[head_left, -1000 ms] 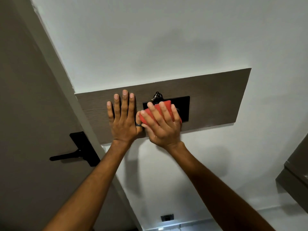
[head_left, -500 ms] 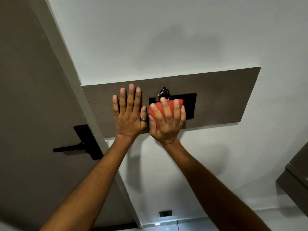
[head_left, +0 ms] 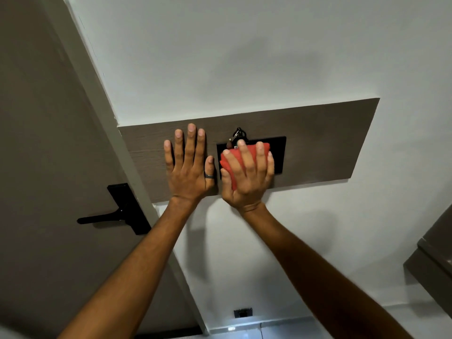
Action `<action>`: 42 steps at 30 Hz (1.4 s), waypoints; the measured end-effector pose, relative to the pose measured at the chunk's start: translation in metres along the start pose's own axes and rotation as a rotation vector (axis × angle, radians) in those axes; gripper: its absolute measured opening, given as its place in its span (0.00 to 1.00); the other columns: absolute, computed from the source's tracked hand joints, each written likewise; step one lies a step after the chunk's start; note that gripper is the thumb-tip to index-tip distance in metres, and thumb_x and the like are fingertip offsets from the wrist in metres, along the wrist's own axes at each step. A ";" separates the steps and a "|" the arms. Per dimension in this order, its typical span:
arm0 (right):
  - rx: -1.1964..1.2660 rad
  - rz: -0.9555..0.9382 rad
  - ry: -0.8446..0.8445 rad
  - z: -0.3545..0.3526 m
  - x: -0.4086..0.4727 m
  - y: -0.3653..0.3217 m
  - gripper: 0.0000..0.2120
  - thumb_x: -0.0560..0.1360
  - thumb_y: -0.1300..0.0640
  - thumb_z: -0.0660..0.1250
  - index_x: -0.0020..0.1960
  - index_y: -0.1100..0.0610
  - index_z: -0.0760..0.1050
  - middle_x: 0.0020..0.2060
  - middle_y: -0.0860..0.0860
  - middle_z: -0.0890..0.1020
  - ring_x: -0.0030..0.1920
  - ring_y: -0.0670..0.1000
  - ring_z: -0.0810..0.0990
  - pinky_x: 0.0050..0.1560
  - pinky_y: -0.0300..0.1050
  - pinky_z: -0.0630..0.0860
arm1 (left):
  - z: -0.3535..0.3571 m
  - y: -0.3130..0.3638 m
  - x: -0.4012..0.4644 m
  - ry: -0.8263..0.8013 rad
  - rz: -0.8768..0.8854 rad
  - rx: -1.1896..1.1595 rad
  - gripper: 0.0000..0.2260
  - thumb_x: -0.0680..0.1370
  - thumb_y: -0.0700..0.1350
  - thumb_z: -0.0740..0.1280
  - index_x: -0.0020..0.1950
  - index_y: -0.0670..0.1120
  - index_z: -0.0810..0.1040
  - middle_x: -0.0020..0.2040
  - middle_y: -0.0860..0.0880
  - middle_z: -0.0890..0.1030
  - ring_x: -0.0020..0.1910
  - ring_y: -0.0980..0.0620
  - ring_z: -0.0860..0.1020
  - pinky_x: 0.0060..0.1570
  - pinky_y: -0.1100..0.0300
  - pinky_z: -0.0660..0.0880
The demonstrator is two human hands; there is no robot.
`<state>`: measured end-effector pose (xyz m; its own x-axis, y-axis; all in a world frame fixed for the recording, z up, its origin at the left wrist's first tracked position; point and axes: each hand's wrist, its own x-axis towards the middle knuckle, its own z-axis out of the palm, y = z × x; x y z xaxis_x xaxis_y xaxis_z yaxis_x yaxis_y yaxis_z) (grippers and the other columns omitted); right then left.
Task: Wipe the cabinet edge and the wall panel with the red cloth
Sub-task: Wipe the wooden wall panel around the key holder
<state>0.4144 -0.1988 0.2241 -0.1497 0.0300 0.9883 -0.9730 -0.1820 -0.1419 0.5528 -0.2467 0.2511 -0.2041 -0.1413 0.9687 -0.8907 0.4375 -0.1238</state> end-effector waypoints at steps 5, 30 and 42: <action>0.034 -0.195 -0.037 -0.003 0.011 0.035 0.21 0.82 0.44 0.60 0.71 0.50 0.77 0.71 0.56 0.78 0.74 0.64 0.73 0.75 0.60 0.69 | 0.002 -0.002 -0.001 0.013 0.009 0.027 0.28 0.85 0.51 0.54 0.83 0.44 0.54 0.85 0.49 0.44 0.83 0.46 0.45 0.82 0.44 0.45; -0.001 -0.117 -0.061 -0.008 0.020 0.062 0.18 0.84 0.47 0.61 0.72 0.47 0.77 0.74 0.54 0.77 0.80 0.62 0.67 0.79 0.63 0.64 | 0.006 -0.003 -0.005 0.013 0.006 0.025 0.28 0.85 0.51 0.53 0.83 0.45 0.53 0.85 0.49 0.45 0.83 0.45 0.46 0.82 0.44 0.45; -0.027 0.068 -0.040 -0.006 0.039 0.047 0.17 0.84 0.46 0.60 0.69 0.46 0.79 0.74 0.53 0.77 0.80 0.61 0.68 0.79 0.62 0.65 | 0.001 0.001 0.001 0.014 0.005 0.038 0.27 0.85 0.51 0.53 0.82 0.43 0.56 0.85 0.49 0.45 0.83 0.46 0.45 0.81 0.44 0.46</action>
<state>0.3616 -0.2006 0.2561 -0.2093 -0.0210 0.9776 -0.9652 -0.1559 -0.2100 0.5517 -0.2472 0.2517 -0.2025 -0.1265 0.9711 -0.9046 0.4039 -0.1360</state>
